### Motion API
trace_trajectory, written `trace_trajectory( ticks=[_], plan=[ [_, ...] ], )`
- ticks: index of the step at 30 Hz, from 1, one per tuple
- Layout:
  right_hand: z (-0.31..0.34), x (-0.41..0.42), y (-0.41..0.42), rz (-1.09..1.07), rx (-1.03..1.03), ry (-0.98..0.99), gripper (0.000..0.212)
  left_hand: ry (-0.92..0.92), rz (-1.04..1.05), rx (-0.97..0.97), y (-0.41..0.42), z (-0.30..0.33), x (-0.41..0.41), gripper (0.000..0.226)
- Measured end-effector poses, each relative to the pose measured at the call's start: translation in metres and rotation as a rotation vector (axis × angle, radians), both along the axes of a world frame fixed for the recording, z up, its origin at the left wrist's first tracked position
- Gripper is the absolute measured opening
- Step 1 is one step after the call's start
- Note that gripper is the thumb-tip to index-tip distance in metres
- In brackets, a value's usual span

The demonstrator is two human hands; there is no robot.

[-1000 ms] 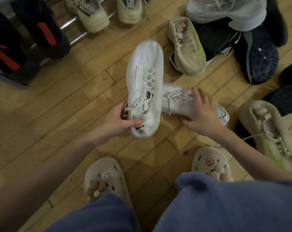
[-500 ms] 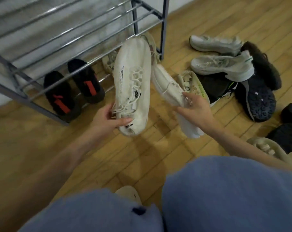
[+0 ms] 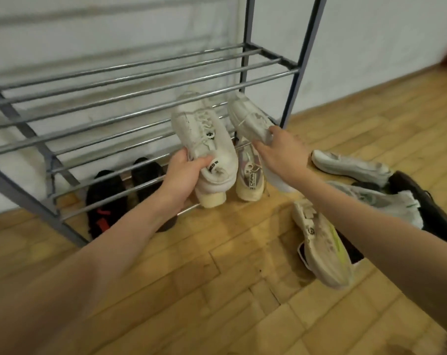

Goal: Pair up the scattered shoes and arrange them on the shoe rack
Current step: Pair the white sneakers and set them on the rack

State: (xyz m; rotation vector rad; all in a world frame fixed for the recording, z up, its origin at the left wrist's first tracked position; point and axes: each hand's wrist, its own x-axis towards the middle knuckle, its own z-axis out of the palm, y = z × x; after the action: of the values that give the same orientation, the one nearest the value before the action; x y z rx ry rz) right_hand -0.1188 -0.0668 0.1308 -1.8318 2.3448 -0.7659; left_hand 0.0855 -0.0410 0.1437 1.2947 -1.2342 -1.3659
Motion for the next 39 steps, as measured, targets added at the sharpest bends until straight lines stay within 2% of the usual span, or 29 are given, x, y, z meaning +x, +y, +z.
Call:
trace_trajectory(
  ticks=[3,5,8,11,16,19,22,24,26,29,31,33,36,39],
  plan=[
    [-0.004,-0.001,-0.044,-0.001,0.021,0.109,0.036,-0.032,0.033,-0.079,-0.033,-0.01,-0.011,0.028],
    [-0.005,0.0,-0.068,-0.02,0.01,0.175,0.038,-0.039,0.064,-0.107,-0.055,-0.014,-0.015,0.03],
    [-0.007,0.004,-0.094,-0.03,0.026,0.243,0.044,-0.03,0.184,-0.062,-0.082,-0.016,-0.015,0.022],
    [-0.013,0.004,-0.106,-0.023,0.053,0.268,0.047,-0.087,0.179,0.004,-0.097,-0.018,-0.014,0.03],
    [-0.026,0.001,-0.094,0.021,-0.005,0.391,0.035,-0.114,0.132,0.011,-0.089,-0.023,-0.005,0.03],
    [-0.03,0.0,-0.077,0.082,-0.068,0.445,0.033,-0.053,0.17,0.002,-0.078,-0.025,-0.008,0.016],
    [-0.032,-0.003,-0.051,0.147,-0.137,0.425,0.035,-0.045,0.242,-0.018,-0.063,-0.021,-0.013,0.015],
    [-0.036,-0.009,-0.027,0.221,-0.185,0.352,0.038,-0.11,0.274,-0.061,-0.053,-0.024,-0.014,0.013],
    [-0.043,-0.017,0.002,0.284,-0.215,0.293,0.045,-0.235,0.32,-0.127,-0.038,-0.031,-0.016,0.025],
    [-0.057,-0.034,0.047,0.299,-0.237,0.321,0.042,-0.395,0.405,-0.31,-0.005,-0.048,-0.022,0.057],
    [-0.07,-0.048,0.073,0.26,-0.155,0.309,0.041,-0.44,0.363,-0.413,0.02,-0.06,-0.031,0.073],
    [-0.087,-0.064,0.098,0.168,-0.018,0.247,0.043,-0.45,0.27,-0.435,0.043,-0.071,-0.04,0.074],
    [-0.109,-0.086,0.13,-0.009,0.137,0.106,0.051,-0.518,0.046,-0.353,0.062,-0.089,-0.052,0.067],
    [-0.127,-0.095,0.156,-0.129,0.291,0.018,0.076,-0.626,-0.163,-0.223,0.063,-0.106,-0.061,0.059]
  ],
)
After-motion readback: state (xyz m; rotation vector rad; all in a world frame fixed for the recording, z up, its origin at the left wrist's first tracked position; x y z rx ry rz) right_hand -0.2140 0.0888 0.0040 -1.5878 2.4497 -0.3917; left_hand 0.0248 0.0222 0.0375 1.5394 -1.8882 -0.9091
